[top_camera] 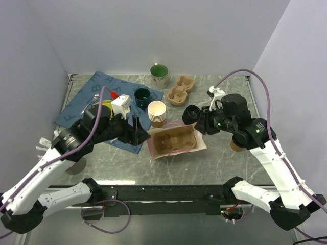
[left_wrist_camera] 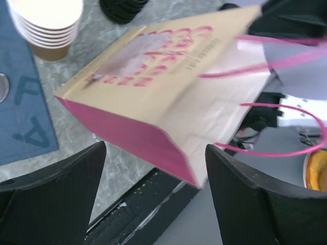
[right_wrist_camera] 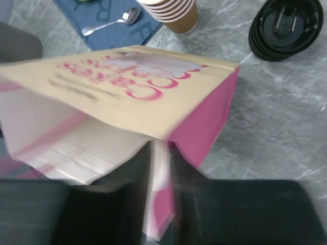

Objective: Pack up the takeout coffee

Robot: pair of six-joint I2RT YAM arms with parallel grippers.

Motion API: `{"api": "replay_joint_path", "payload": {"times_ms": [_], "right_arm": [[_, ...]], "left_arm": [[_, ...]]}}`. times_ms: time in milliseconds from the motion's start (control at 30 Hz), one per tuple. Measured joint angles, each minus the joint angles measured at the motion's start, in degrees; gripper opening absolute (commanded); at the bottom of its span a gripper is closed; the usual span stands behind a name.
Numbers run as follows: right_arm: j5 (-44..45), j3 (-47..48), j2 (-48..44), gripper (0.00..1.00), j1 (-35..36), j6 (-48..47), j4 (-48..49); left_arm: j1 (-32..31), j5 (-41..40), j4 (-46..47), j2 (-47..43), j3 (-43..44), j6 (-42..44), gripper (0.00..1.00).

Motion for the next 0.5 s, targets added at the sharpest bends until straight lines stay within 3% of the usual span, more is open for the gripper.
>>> {"api": "replay_joint_path", "payload": {"times_ms": [33, 133, 333, 500], "right_arm": [[0.7, 0.0, -0.1, 0.53, 0.0, -0.4, -0.1], [4.2, 1.1, 0.9, 0.68, 0.0, -0.7, -2.3], [12.0, 11.4, 6.2, 0.70, -0.1, 1.8, -9.4], [15.0, 13.4, 6.7, 0.69, -0.2, 3.0, -12.3]], "left_arm": [[0.0, -0.7, -0.4, 1.1, 0.5, -0.3, 0.84], [0.0, -3.8, -2.0, 4.2, 2.0, -0.7, 0.84], [0.0, -6.7, -3.2, 7.6, 5.8, -0.8, 0.84], [0.0, -7.9, -3.5, 9.5, 8.4, -0.8, 0.82]]}}
